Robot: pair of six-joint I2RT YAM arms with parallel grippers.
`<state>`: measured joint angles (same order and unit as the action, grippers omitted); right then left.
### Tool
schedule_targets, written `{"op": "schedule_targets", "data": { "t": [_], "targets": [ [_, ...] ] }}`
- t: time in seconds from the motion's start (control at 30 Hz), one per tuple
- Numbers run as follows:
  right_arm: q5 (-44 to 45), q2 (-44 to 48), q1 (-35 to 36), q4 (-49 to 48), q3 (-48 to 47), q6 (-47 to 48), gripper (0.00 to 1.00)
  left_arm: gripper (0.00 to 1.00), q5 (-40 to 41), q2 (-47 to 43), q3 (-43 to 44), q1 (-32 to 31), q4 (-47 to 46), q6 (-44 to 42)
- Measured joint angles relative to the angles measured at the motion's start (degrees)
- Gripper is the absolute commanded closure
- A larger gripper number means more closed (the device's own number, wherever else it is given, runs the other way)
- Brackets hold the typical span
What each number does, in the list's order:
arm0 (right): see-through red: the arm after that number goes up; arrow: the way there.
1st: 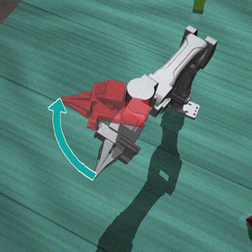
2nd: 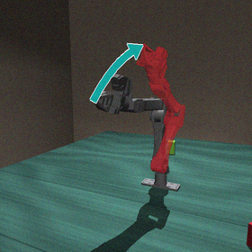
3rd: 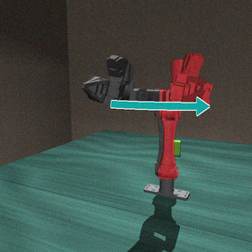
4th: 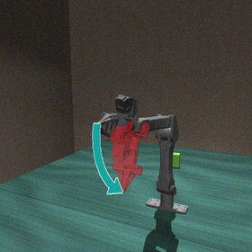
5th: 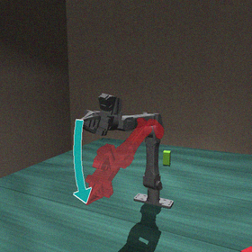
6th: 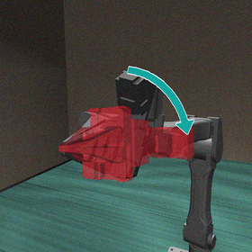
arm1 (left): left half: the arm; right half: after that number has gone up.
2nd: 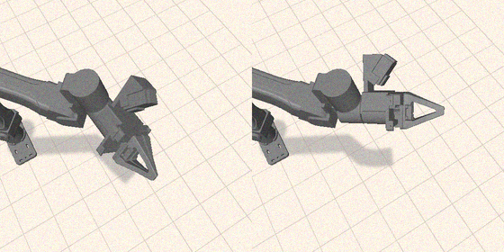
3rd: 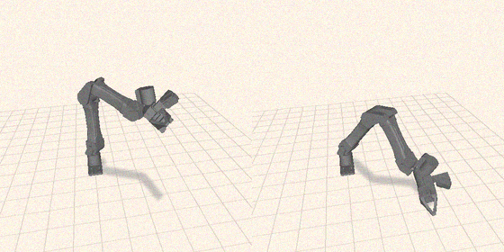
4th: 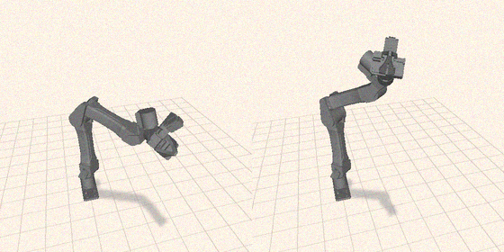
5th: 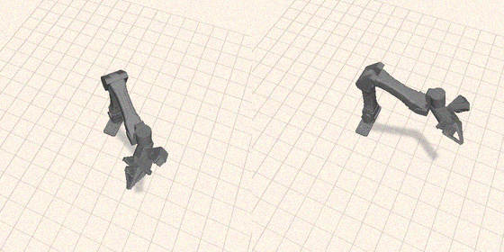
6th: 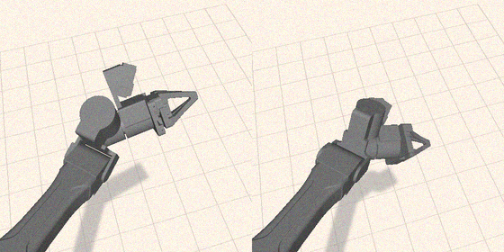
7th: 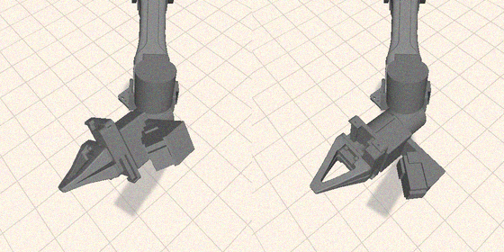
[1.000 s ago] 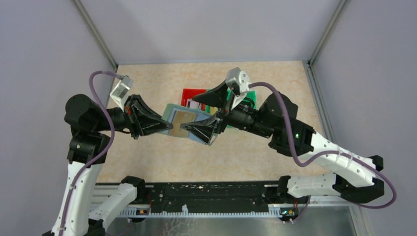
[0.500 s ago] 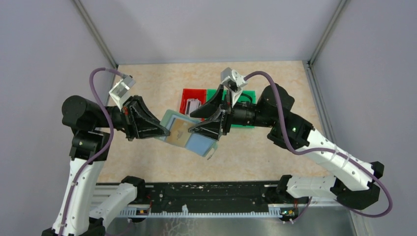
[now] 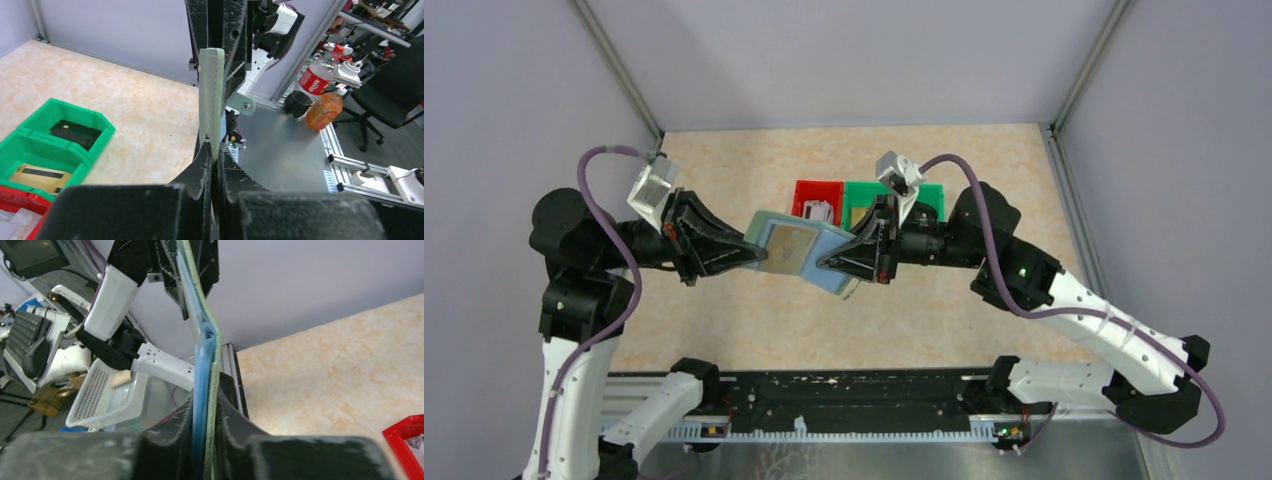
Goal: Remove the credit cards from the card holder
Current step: Remove the credit card from the card holder.
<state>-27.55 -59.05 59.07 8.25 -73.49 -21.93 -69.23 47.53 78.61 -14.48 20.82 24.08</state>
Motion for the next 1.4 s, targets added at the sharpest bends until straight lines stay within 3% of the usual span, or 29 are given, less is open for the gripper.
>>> {"op": "schedule_targets", "data": {
  "t": [0.1,0.17,0.3,0.73,1.0,1.17,1.27,1.4],
  "targets": [
    [0.76,-0.37,-0.11,-0.5,0.0,-0.81,1.0,0.95,1.01,-0.83,0.0,0.0,0.7,-2.16],
    [0.9,-0.98,-0.11,-1.73,0.02,-1.77,1.0,0.8,1.51,-1.42,-0.11,0.0,0.7,-3.37],
    [0.87,-2.05,-0.11,-4.42,0.46,-2.8,1.0,0.66,1.99,-2.38,-0.74,0.0,0.96,-5.31],
    [2.27,-2.62,-0.15,-2.78,0.74,-1.03,1.0,0.59,-0.46,-2.58,-1.2,0.0,1.05,-6.34],
    [2.29,-2.62,-0.15,-1.22,0.7,-0.11,1.0,0.66,-1.92,-2.6,-1.73,0.0,-1.29,-4.35],
    [2.45,-2.82,-0.35,-0.57,0.0,-0.57,1.0,0.49,2.34,-3.72,-2.51,0.0,-1.53,-6.56],
    [4.07,-4.66,-0.13,1.86,-3.45,-1.22,1.0,0.46,3.26,-4.98,-4.15,0.0,-1.64,-8.02],
    [12.74,-7.76,3.04,6.93,-8.66,-1.09,1.0,0.47,3.45,-6.58,-7.04,0.0,-1.79,-10.97]
  ]
}}
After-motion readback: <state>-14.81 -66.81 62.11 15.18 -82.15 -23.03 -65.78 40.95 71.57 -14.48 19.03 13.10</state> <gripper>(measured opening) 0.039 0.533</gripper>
